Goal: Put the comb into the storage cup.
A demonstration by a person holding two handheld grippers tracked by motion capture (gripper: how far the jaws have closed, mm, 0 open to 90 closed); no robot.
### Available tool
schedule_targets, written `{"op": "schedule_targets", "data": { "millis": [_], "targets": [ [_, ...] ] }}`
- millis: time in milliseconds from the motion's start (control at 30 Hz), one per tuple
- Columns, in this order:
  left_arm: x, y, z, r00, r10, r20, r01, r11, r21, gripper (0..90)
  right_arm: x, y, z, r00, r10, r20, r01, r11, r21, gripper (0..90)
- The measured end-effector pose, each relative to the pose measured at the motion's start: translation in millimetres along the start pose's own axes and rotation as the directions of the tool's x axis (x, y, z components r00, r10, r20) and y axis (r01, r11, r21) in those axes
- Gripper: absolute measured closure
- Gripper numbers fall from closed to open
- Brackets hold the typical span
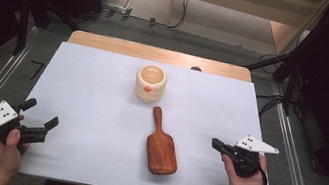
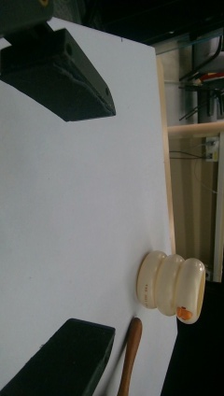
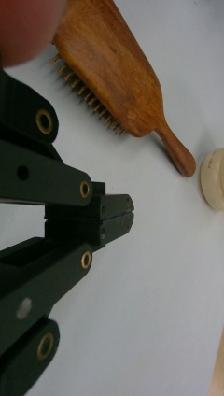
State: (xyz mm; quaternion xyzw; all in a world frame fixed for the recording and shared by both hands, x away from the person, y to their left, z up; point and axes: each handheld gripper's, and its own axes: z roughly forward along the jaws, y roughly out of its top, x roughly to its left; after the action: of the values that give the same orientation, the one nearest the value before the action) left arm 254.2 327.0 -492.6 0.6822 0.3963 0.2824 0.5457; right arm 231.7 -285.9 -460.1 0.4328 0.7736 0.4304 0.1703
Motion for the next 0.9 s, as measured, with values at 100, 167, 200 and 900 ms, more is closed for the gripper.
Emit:
{"op": "schedule_targets", "data": {
  "millis": [100, 167, 200, 900],
  "targets": [
    [-0.1, 0.0, 0.1, 1.0, -0.001, 0.001, 0.001, 1.0, -0.001, 0.0, 0.1, 7.9, 4.7, 0.9998, -0.011, -0.015, 0.012, 0.999, 0.03, 87.6],
    [-0.1, 0.0, 0.1, 1.0, 0.001, 0.001, -0.001, 1.0, 0.001, 0.0, 0.4, 15.2, 9.4, 0.9996, -0.01, -0.026, 0.011, 0.998, 0.056, 87.6],
    [-0.2, 0.0, 0.1, 1.0, 0.002, 0.002, -0.002, 1.0, 0.0, 0.0, 0.5, 19.0, 11.9, 0.9995, -0.016, -0.028, 0.018, 0.997, 0.069, 87.6],
    [-0.7, 0.1, 0.7, 1.0, 0.005, 0.006, -0.005, 1.0, 0.001, 0.0, 27.6, 89.1, 67.2, 0.9718, -0.186, -0.145, 0.213, 0.957, 0.199, 87.7]
  ]
}}
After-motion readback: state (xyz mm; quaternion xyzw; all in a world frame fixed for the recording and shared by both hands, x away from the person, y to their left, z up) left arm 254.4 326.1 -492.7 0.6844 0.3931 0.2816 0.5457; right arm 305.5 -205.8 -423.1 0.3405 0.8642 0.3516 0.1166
